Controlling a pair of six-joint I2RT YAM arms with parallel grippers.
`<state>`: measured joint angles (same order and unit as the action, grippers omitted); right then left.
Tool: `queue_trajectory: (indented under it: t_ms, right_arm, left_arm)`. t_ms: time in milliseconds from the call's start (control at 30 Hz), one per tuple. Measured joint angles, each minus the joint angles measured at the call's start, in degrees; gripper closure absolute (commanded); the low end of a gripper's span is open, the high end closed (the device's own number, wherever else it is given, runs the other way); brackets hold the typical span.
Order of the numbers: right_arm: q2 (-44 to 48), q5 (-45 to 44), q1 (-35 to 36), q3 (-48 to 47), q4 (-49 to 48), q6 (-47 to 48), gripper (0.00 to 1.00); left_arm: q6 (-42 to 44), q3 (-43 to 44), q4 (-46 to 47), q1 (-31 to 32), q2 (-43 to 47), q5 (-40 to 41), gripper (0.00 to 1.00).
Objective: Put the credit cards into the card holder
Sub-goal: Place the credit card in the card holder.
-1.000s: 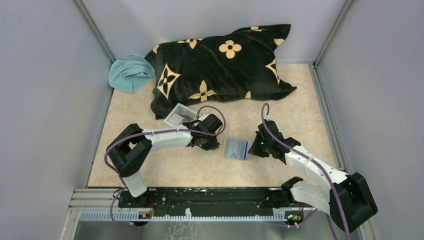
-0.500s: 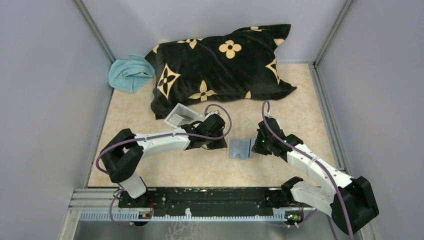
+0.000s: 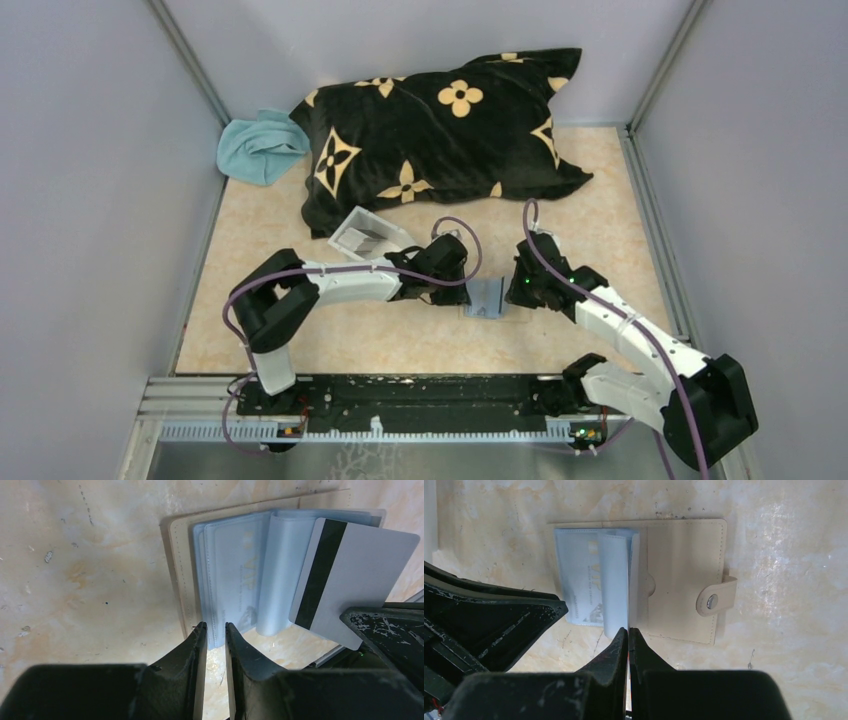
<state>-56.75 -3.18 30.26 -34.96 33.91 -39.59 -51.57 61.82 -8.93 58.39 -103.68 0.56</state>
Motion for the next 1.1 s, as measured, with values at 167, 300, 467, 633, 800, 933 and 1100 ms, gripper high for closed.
queue_trajectory:
  t_ms: [167,300,467,633,800,933,1100]
  right_arm:
    - [-1.11,0.0,0.0,-0.09,-0.04,0.63,1.0]
    - [-1.27,-0.17,0.0,-0.09,0.02,1.07,1.0]
    - [-1.27,-0.92,0.0,-0.79,0.61,1.66,1.0]
    - [-1.27,-2.14,0.0,-1.97,1.05,2.25,1.0]
    - [-1.27,-4.37,0.0,-1.99,2.78,2.84,1.0]
    - [-1.27,-6.4,0.0,-2.62,4.61,3.23,1.0]
    - [-1.25,-9.46,0.0,-3.65,6.95,3.21,1.0]
  left_arm:
    - [-0.02,0.11,-0.07,0.02,-1.07,-0.17,0.74]
    - [-0.33,0.57,-0.46,0.04,-2.62,-0.17,0.74]
    - [-0.96,4.37,-3.13,0.39,-5.03,-0.28,0.75]
    - [-1.92,8.81,-6.78,0.87,-7.78,-0.13,0.75]
    - [-3.48,9.55,-8.35,0.87,-8.15,0.24,0.76]
    - [-4.46,9.64,-8.76,0.87,-8.22,0.48,0.77]
    - [-5.42,9.62,-9.14,0.87,-8.22,0.72,0.77]
